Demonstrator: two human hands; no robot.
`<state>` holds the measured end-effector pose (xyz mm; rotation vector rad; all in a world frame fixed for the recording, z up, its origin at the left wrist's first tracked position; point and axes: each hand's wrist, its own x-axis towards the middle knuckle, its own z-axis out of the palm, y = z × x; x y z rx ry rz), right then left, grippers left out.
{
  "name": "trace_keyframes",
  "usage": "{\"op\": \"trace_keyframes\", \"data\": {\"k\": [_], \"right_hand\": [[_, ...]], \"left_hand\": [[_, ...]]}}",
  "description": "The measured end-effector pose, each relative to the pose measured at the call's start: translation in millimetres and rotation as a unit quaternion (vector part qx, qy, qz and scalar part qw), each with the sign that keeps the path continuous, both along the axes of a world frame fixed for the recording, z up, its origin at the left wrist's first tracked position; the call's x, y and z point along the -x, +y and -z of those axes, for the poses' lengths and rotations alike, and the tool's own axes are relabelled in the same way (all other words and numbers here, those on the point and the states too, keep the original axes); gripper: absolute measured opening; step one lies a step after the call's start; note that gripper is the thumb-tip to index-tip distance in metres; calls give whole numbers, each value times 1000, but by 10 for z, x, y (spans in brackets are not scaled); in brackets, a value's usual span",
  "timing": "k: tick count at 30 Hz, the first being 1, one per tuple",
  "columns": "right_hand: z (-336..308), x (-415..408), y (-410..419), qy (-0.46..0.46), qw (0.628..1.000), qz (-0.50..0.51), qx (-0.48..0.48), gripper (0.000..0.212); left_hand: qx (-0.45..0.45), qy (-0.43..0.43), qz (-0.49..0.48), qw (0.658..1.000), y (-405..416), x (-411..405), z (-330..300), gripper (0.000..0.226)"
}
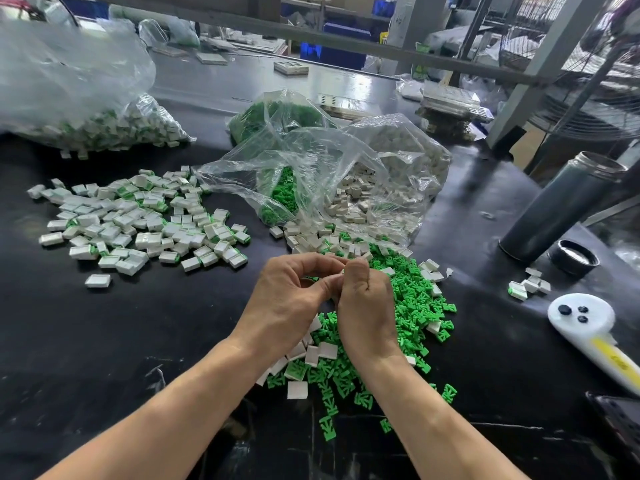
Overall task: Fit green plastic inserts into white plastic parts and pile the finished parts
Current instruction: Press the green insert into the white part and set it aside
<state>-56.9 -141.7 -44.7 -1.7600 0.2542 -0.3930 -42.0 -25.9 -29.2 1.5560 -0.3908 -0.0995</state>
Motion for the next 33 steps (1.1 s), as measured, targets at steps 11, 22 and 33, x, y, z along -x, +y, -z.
{"op": "trace_keyframes", "data": {"k": [11,22,33], "right_hand": [[-82,52,-12,-13,998,-52,-26,60],[-133,99,-271,-56,995,-77,7,6],[-107,76,-339,-66,977,-85,186,7]], "left_hand": [[19,16,-8,1000,13,-26,-21,4],[-60,-15,-67,996,112,-125,42,9],[-125,-55,-75,988,147,-134,72,14]]}}
